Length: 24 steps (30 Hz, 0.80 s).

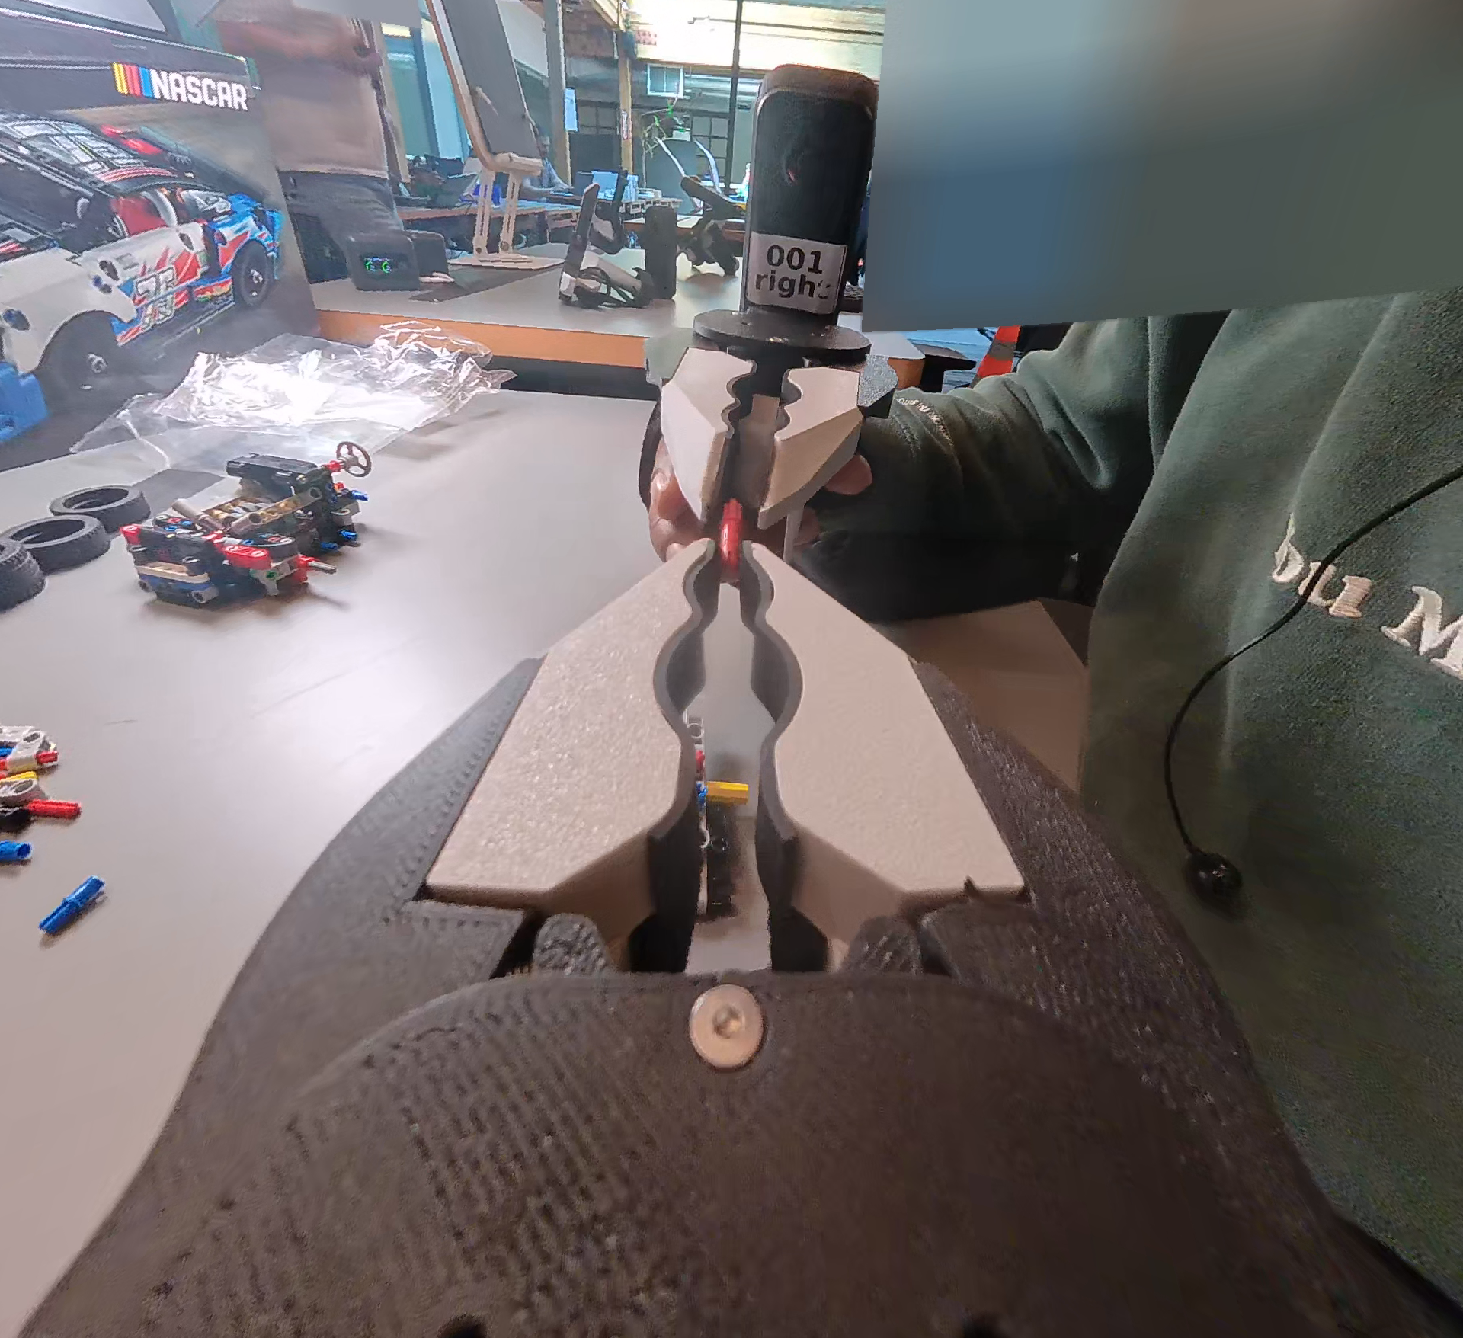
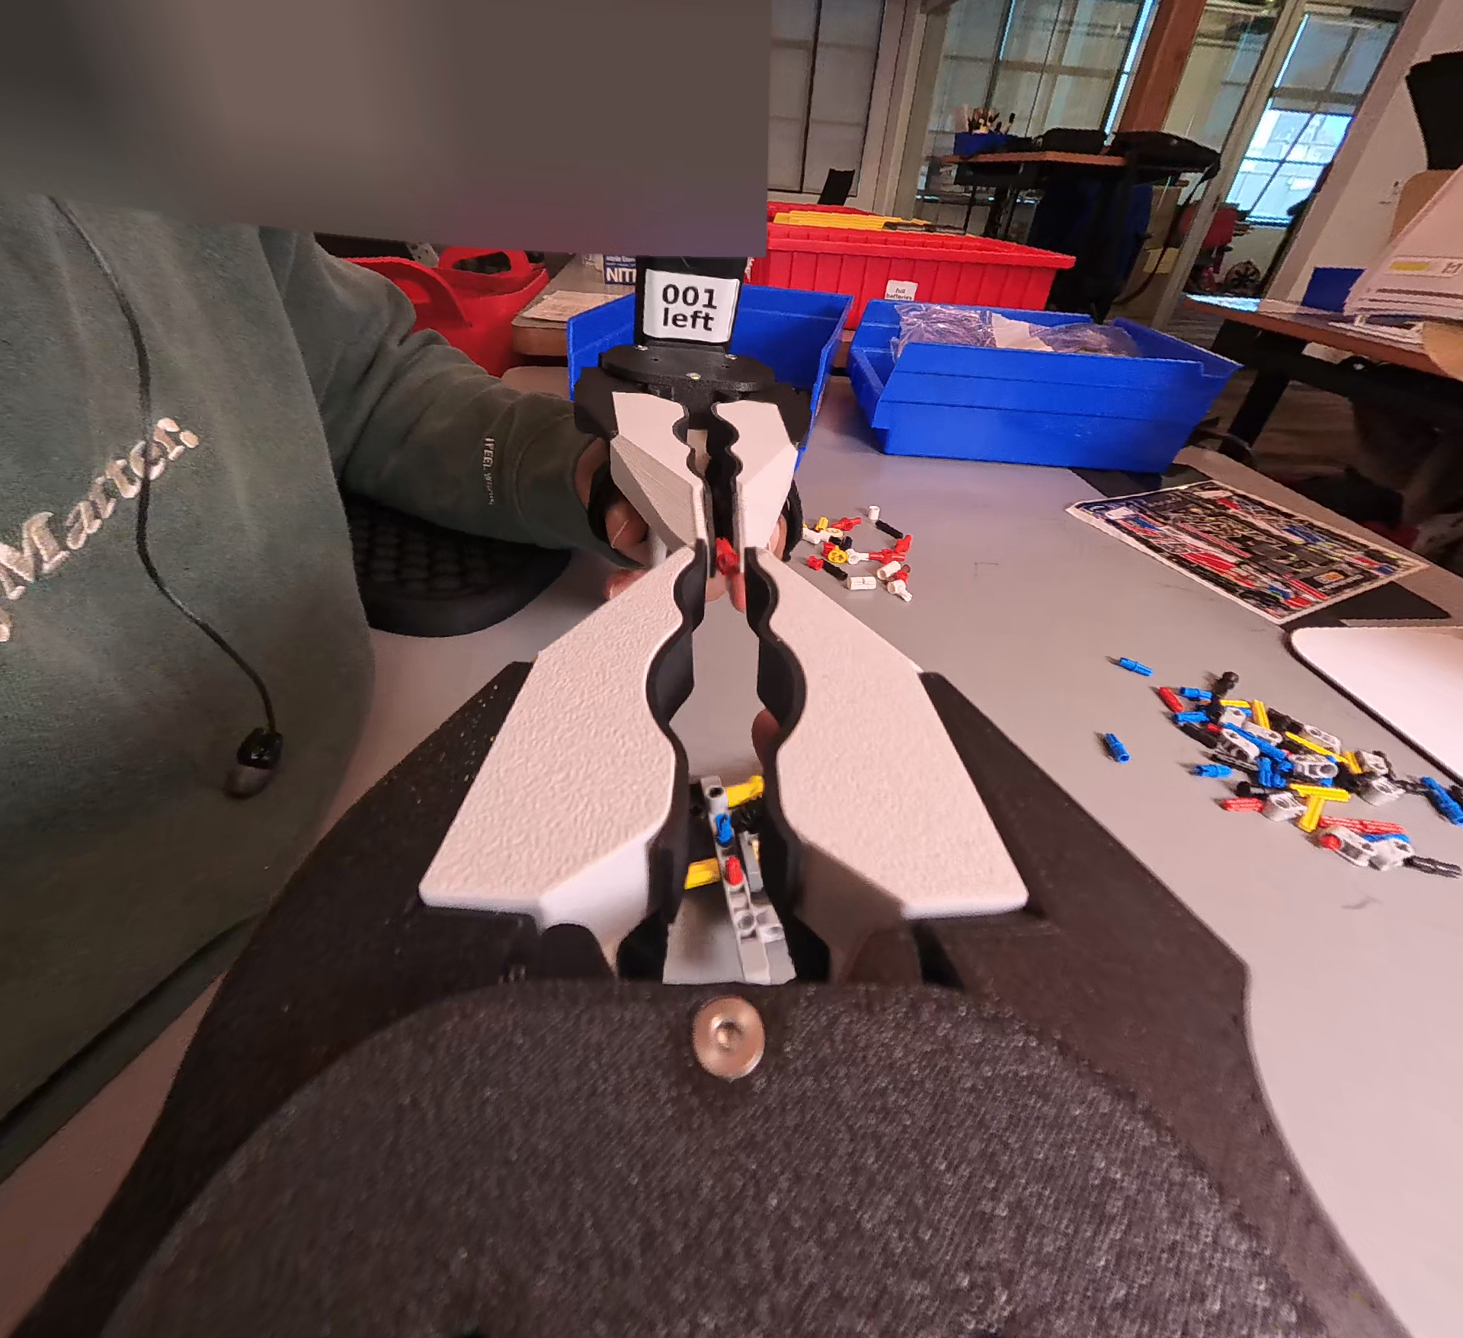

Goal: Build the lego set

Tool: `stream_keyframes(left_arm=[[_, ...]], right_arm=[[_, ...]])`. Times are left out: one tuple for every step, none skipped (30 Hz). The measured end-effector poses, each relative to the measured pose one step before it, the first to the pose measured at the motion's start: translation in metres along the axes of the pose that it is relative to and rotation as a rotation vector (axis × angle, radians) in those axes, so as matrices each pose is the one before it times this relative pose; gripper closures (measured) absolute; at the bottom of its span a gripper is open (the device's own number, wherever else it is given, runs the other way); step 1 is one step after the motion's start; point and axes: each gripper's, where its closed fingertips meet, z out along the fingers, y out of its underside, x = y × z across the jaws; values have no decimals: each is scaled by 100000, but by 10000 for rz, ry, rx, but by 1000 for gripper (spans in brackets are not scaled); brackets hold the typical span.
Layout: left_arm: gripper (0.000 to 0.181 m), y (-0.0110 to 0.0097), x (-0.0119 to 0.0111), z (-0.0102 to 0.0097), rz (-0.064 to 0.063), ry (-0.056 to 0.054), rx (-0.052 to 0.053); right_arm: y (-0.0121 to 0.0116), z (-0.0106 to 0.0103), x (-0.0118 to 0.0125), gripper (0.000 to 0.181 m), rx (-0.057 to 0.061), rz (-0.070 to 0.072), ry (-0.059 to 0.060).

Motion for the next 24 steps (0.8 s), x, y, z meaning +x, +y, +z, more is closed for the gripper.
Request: stream_keyframes(left_arm=[[179, -75, 115, -12, -19, 69, 54], [179, -64, 96, 9, -27, 61, 38], [179, 36, 44, 27, 4, 26, -18], [179, 70, 82, 46, 15, 39, -33], [179, 32, 87, 43, -16, 44, -8], [179, 7, 53, 20, -29, 27, 9], [179, 7, 27, 15, -26, 20, 8], [179, 12, 14, 13, -22, 19, -3], [179, 34, 5, 15, -13, 13, -11], [179, 41, 2, 7, -14, 10, -23], [179, 79, -8, 6, -36, 6, -38], [179, 95, -43, 10, -71, -13, -59], [179, 133, -134, 9, -80, -57, -89], [179, 202, -244, -14, -49, -118, -140], [178, 283, -366, -70, -13, -165, -195], [175, 337, -450, -154, -19, -166, -225], [167, 356, -514, -238, -78, -152, -244], [160, 473, -590, -274, -151, -163, -304], [154, 738, -615, -234, -187, -152, -439], [148, 1059, -564, -159, -179, -113, -581], [140, 1209, -451, -55, -145, -90, -619], [133, 1195, -325, 63, -95, -65, -572], [127, 1112, -187, 183, -37, -45, -520], [122, 927, -105, 269, 40, -59, -443]], right_arm=[[9, 14, -117, 174, -22, -3, -72], [124, 3, -95, 174, -86, -55, -45], [110, 2, -87, 174, -63, -64, -37], [23, -13, -70, 175, -4, -18, -24], [10, -5, -38, 177, -7, 7, -23], [-3, -17, -54, 177, -4, 2, -41], [-10, -11, -38, 177, -8, -4, -21], [1, -13, -11, 177, -22, -16, -11], [17, -14, -20, 177, -13, -13, -12], [16, -3, -12, 177, -11, 11, -13], [58, -2, -21, 178, -25, 33, -26], [82, -10, 17, 178, -50, 31, -19], [138, 5, 62, 178, -92, 16, 7], [232, 3, 175, 178, -169, 0, 61], [288, -40, 243, 178, -219, -53, 92], [228, -182, 312, 178, -182, -64, 95], [220, -321, 520, 178, -160, -3, 183], [327, -402, 661, 178, -199, 44, 218], [453, -428, 621, 178, -233, 69, 178], [602, -388, 512, 178, -291, 79, 113], [743, -309, 462, 179, -339, 33, 126], [886, -188, 298, 178, -420, -18, 67], [1005, -53, 168, 178, -501, -33, 19], [994, 55, 52, 178, -492, -46, -17]])
